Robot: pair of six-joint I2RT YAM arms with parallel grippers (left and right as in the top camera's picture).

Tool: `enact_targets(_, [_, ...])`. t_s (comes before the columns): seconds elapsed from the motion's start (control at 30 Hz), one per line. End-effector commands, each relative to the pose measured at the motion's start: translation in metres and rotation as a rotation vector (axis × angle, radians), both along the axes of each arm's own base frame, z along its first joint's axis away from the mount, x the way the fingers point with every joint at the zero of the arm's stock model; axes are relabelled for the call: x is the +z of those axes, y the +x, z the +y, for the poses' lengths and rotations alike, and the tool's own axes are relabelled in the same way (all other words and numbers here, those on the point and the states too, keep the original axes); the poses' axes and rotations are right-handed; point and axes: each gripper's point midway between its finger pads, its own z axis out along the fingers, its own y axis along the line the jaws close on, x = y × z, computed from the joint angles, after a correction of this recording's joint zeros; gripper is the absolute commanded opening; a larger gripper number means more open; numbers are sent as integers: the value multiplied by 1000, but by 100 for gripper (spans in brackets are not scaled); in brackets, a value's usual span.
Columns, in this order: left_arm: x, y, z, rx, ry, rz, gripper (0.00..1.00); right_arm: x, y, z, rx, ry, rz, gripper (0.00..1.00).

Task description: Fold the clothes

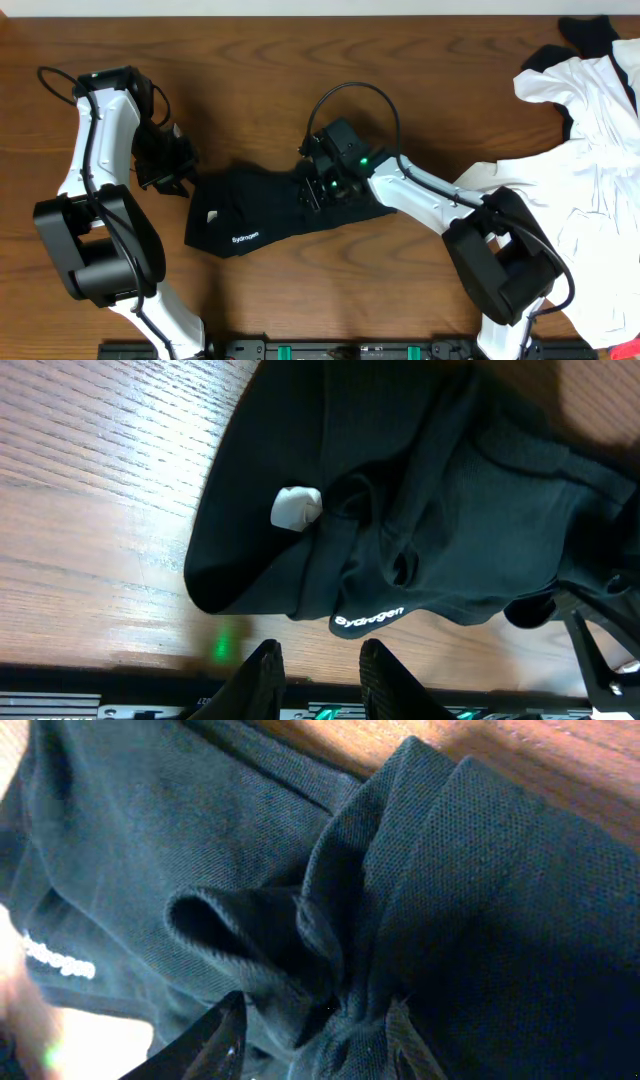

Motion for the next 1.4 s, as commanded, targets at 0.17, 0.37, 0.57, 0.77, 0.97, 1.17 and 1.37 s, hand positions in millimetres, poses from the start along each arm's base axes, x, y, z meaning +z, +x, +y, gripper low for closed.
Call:
enact_targets(0.17, [4,0,3,-27,3,-22,29,108,23,-29,-70,120,-181,50])
enact_targets(0.37, [-9,-9,2,-65,-7,-4,64,139,27,-97,-229,-6,-235,54])
enact_targets(0.57, [-31,-16,0,-86,-14,0,81,128,20,-140,-293,-96,-152,53])
enact_targets(0.77, [-54,-18,-9,-129,-47,-32,81,118,19,-148,-307,-126,-120,53])
enact_targets(0.97, [-68,-18,-17,-152,-56,-48,81,118,20,-149,-308,-128,-121,53])
enact_targets(1.17, [-86,-25,-26,-176,-57,-50,83,118,20,-149,-308,-128,-121,52])
enact_targets(1.37, [-98,-33,-35,-162,-104,-52,82,118,20,-148,-308,-128,-121,52])
